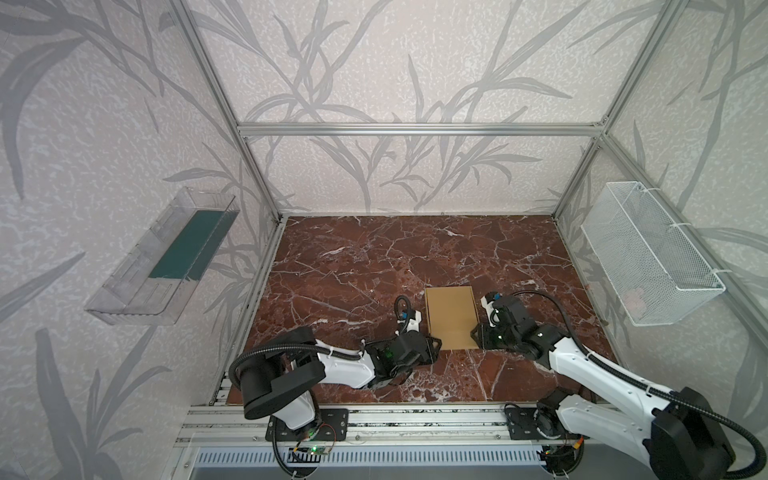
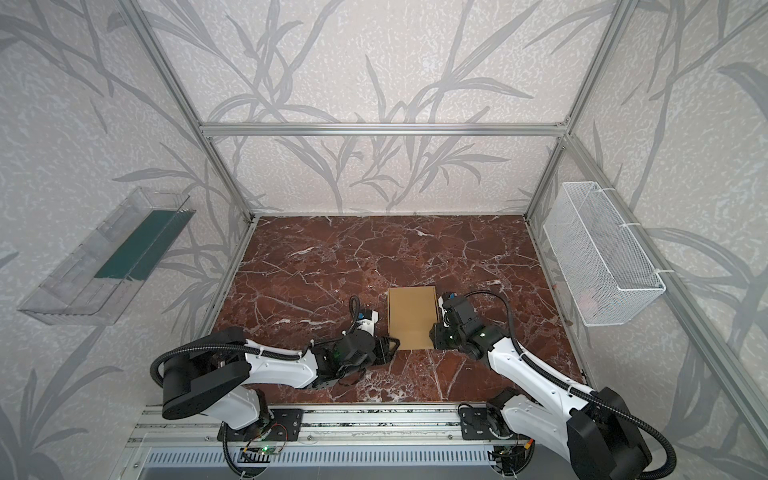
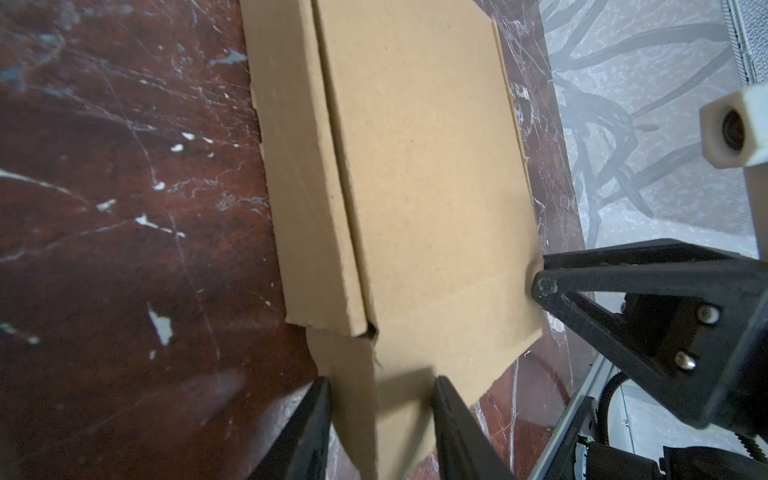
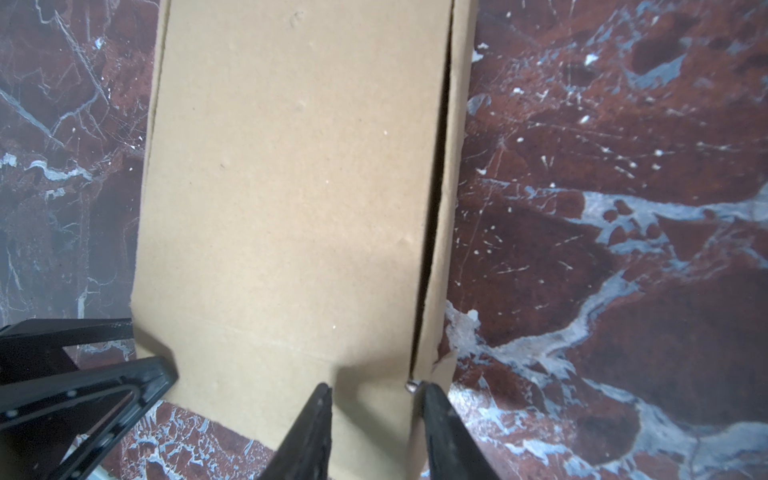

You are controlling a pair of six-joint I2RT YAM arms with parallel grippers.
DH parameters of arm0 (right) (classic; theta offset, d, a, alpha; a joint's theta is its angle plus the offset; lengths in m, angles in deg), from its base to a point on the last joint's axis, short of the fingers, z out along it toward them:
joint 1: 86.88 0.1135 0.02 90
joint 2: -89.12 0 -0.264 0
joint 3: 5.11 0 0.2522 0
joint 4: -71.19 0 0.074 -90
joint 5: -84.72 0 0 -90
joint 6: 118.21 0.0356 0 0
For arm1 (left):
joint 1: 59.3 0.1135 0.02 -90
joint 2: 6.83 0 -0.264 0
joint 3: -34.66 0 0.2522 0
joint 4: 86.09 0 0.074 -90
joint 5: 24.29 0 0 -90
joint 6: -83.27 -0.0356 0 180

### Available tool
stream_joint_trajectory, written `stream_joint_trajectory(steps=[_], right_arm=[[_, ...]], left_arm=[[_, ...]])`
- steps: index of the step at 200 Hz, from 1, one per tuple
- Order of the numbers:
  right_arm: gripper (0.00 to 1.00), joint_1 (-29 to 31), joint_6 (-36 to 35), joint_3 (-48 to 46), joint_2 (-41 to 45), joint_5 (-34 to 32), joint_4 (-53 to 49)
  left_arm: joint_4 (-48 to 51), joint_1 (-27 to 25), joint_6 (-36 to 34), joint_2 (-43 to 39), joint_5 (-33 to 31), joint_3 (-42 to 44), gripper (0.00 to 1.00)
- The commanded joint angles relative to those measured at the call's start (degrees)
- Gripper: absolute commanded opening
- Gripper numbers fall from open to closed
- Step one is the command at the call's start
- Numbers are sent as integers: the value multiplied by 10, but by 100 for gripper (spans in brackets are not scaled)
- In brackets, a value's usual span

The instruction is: Fold the paper box

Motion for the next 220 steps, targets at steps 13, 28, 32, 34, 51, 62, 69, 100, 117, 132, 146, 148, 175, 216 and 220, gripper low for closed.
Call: stream_joint_trajectory(steps=[13,28,32,34,51,62,69,100,117,132,146,148,175,216,220], right_arm=[[38,-2,4,-9,-9,6,14],[38,-3,4,-10,-12,6,18],[38,-3,4,-10,-12,6,19],[38,-4,4,-10,-13,6,20],[37,-3,4,-11,-15,5,24],[37,-3,4,-12,-16,7,26],[37,-3,4,-12,-16,7,27],[35,-5,5,-13,-15,10,29],[34,-4,5,-13,-15,11,31],[33,-4,8,-15,-18,16,37],[32,-4,10,-17,-21,19,41],[32,-4,10,-17,-21,18,41],[32,-6,8,-18,-24,15,44],[32,-7,8,-23,-34,16,58],[32,-7,8,-23,-34,16,60]], left_arm=[[-11,-2,1,-10,-18,12,42],[-21,-1,-1,-7,-18,15,42],[-23,-2,-1,-7,-18,16,42],[-25,-1,-1,-6,-18,17,42],[-36,-2,-1,-2,-18,20,42],[-39,-2,-1,-1,-17,21,42],[-39,-1,-2,-1,-17,21,42],[-43,-1,-2,-1,-17,22,41],[-46,-2,-2,1,-16,22,41],[-50,-2,0,4,-15,23,41],[-53,-2,0,6,-13,23,41],[-53,-1,0,6,-13,23,41],[-53,-2,-1,7,-15,24,41],[-68,-1,-3,12,-16,29,41],[-69,-1,-3,12,-16,29,41]])
